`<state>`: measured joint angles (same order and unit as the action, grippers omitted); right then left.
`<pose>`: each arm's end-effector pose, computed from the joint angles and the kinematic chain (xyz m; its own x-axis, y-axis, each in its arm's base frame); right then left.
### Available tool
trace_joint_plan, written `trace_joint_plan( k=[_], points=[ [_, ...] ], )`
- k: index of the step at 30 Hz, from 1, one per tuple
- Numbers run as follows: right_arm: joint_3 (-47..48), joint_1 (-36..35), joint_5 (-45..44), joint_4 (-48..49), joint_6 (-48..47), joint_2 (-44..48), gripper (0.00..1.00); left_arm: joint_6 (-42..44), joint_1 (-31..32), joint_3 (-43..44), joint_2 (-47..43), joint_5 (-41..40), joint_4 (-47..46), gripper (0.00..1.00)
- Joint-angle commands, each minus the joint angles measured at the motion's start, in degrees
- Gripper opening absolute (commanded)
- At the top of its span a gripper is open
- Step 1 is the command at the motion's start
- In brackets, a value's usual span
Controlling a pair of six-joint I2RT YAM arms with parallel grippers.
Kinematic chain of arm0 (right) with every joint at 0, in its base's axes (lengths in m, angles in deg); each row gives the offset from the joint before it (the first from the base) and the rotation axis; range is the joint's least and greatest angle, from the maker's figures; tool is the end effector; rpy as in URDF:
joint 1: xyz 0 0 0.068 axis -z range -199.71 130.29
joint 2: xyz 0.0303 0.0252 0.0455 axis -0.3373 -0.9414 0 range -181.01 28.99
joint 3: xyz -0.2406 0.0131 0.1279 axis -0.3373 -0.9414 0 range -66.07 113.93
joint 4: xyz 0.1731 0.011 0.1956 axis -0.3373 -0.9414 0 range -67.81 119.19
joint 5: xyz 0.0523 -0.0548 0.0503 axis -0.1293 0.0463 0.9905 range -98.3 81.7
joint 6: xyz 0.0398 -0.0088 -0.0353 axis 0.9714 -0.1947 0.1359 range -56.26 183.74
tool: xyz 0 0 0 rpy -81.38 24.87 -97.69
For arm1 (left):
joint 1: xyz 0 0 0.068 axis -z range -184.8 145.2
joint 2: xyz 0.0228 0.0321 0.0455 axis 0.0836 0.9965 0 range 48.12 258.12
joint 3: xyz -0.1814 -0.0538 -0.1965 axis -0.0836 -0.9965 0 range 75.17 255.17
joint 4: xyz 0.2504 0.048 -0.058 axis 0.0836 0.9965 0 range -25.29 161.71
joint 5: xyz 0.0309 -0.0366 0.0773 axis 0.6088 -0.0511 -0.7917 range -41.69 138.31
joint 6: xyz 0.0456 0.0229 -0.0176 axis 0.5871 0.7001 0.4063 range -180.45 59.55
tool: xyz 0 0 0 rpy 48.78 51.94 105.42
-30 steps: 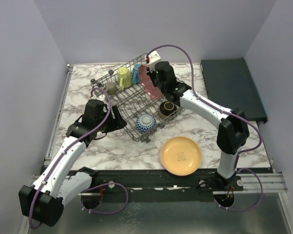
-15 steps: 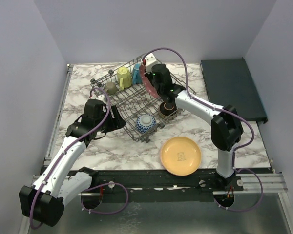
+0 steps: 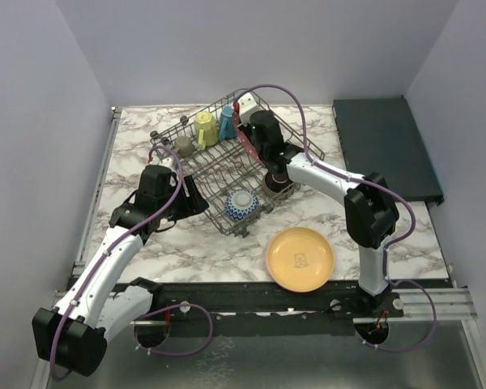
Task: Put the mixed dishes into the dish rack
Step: Insert the plate into the dish rack.
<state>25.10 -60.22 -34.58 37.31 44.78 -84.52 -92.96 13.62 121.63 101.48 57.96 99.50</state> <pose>0.3732 0.2980 0.2920 -0.0935 -0.4629 -0.8815 -0.3028 0.8566 -0.4177 0.1827 -0.0671 0.2828 -0.7634 -0.3043 -0.5697 0.0236 0.8683 -0.4954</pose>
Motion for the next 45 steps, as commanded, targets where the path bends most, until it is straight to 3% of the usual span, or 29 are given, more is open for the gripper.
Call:
trace_joint_plan(
  k=[1,26,45],
  points=[
    [0.49,-0.26,-2.28,9.22,-1.18,0.42,0.00,0.52,-0.48,-0.48,0.25,-0.51,-0.77,0.67],
    [-1.24,2.02,7.39,6.27,3.81,-1.22,0.00,0.61,-0.84,-0.47,0.59,-0.42,-0.78,0.67],
    [-6.46,2.57,10.98,3.92,-0.88,1.53,0.00,0.67,-1.07,-0.46,0.87,-0.51,-0.81,0.67]
  ],
)
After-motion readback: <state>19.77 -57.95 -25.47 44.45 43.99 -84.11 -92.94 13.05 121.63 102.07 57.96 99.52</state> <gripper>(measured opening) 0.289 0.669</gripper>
